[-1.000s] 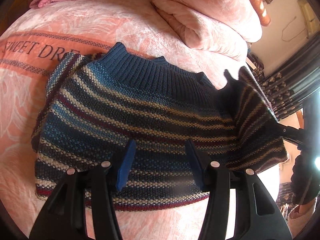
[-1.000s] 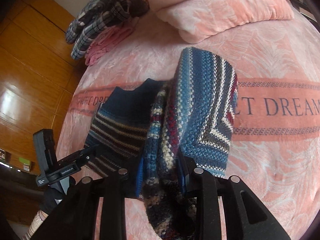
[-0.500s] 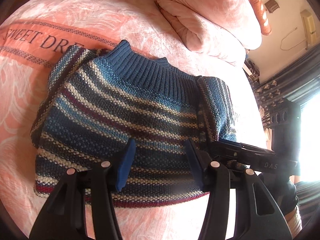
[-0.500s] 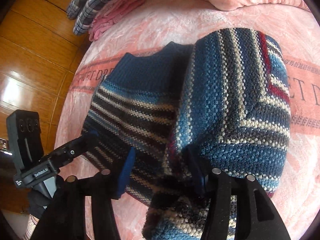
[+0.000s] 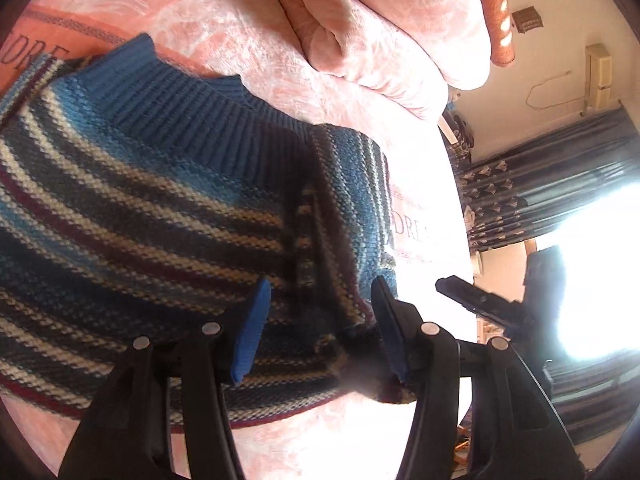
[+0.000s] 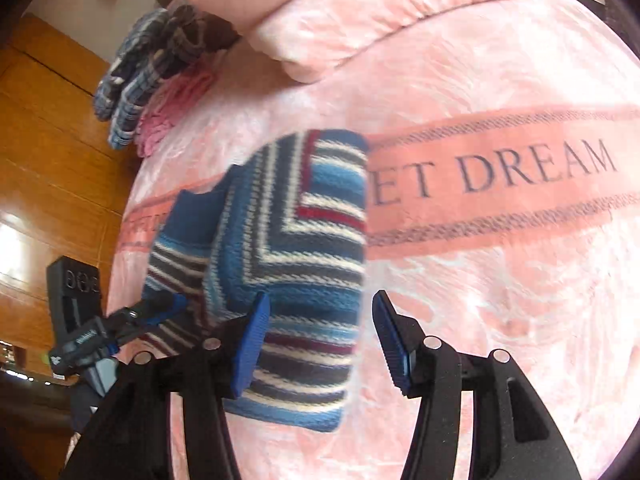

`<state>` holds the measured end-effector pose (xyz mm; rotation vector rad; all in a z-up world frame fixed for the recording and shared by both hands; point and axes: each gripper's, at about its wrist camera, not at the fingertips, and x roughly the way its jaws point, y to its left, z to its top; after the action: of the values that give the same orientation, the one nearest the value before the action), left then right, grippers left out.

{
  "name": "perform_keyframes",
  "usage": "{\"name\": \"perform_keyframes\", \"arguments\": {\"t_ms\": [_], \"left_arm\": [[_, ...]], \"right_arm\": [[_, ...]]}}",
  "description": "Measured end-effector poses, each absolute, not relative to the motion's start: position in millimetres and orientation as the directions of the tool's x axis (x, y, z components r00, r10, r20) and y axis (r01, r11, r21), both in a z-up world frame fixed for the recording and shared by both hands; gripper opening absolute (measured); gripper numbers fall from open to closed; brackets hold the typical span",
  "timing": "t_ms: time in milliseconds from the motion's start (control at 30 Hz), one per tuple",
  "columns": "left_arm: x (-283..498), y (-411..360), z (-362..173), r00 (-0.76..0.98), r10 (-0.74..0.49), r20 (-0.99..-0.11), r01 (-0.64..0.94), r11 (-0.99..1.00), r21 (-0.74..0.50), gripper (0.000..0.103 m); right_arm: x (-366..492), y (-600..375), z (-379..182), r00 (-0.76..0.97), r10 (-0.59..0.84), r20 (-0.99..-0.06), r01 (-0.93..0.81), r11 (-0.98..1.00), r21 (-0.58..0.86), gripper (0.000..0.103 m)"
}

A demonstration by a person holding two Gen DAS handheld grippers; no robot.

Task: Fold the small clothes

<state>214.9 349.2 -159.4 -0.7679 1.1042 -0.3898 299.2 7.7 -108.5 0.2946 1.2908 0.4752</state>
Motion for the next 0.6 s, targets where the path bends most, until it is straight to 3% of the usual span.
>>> {"name": "perform_keyframes", "arguments": {"t_ms": [400, 600], "left_arm": [[245, 304, -192, 0.359, -0.658, -0.662, -0.167, 0.652, -0.739, 0.050], [254, 289, -190, 0.372, -0.610, -0.700, -0.173, 0.695, -0.698, 0.026]], "right_arm": [[260, -50, -187, 0.134, 0.525, -0.840, -0.058, 0.851, 0.523, 0.054], [254, -51, -187, 0.149, 0.542, -0.827, -0.052, 0.839, 0.541, 0.054]]}}
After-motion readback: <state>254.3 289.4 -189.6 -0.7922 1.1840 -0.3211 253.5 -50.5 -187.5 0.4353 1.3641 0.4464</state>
